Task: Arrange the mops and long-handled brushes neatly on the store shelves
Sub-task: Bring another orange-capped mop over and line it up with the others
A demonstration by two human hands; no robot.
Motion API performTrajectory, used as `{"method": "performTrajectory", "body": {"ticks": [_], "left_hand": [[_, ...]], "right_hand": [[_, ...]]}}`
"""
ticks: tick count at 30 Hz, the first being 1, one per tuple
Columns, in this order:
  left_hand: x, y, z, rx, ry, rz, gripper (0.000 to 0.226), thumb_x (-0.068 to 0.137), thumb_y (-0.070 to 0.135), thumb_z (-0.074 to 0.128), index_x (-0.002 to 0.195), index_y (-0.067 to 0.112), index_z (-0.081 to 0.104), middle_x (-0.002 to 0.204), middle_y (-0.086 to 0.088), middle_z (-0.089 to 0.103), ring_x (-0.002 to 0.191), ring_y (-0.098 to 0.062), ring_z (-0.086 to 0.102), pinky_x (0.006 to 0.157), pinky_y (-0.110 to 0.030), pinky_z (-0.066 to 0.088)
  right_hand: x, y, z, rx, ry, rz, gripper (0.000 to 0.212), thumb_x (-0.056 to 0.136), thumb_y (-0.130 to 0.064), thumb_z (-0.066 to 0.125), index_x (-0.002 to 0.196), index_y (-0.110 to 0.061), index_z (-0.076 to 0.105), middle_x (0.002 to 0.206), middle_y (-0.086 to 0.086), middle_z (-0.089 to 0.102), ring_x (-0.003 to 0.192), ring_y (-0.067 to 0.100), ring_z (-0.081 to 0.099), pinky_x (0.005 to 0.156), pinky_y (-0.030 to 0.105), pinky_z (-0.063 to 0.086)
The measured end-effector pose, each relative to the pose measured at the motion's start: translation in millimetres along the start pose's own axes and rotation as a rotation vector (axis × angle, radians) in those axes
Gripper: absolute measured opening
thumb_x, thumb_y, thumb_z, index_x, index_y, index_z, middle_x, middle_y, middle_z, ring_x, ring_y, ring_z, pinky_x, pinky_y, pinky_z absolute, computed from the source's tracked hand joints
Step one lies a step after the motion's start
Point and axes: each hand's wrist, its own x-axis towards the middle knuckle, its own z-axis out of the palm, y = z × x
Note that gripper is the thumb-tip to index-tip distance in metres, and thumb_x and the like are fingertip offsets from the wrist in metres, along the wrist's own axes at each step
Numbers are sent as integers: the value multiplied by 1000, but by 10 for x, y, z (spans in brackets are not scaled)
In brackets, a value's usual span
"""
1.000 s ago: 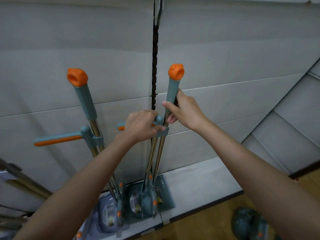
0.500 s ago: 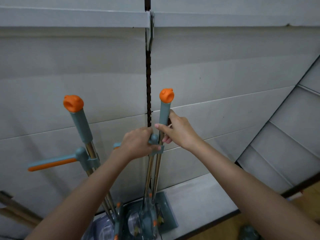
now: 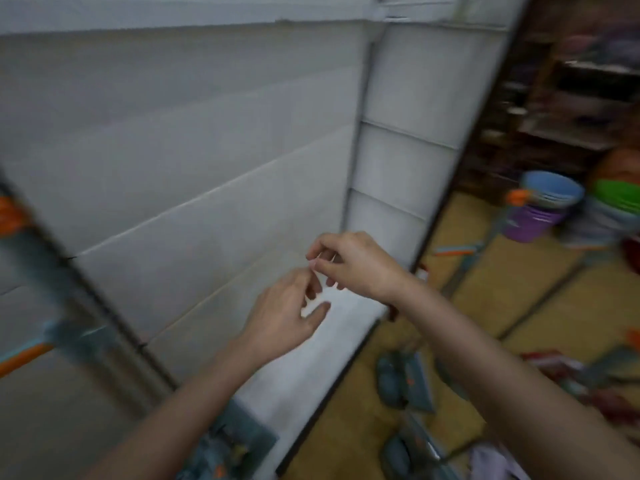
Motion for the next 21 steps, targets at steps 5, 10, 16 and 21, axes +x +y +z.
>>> {"method": "performTrajectory", "body": {"ticks": [5,10,16,21], "left_hand": [[370,1228,1111,-112,-509,317,42,82,48,57,113,19,54,104,1,53,99,-19,56,79,-28,45],[453,2156,1857,-89,-863,418,73,81,58,54,141,23,29,142,-2,40,126,-18,44,100,-27,37],[325,2634,2389,-11,-1094,389,75,78,59,56,139,24,32,140,-1,46,125,-19,46,99,-32,40],[184,2692,2780,-126,-1033,206,66,87,29,57,141,21,20,111,-5,56,98,-20,59,80,-30,48]], "right_hand": [[-1207,944,-1039,-358,24,253,21,89,-21,56,104,-13,68,102,7,71,96,20,63,74,23,38],[-2246,1403,-1695,-548,87,529,29,88,-43,54,101,-21,69,107,6,69,105,26,58,89,41,47],[-2841,1858,-1924,-249,-89,723,53,77,-56,63,121,-25,58,107,-10,64,98,9,59,85,29,51],[-2910,2403,-1785,12,259,633,30,77,-27,74,101,-22,56,92,-5,58,81,10,55,67,20,44]]}}
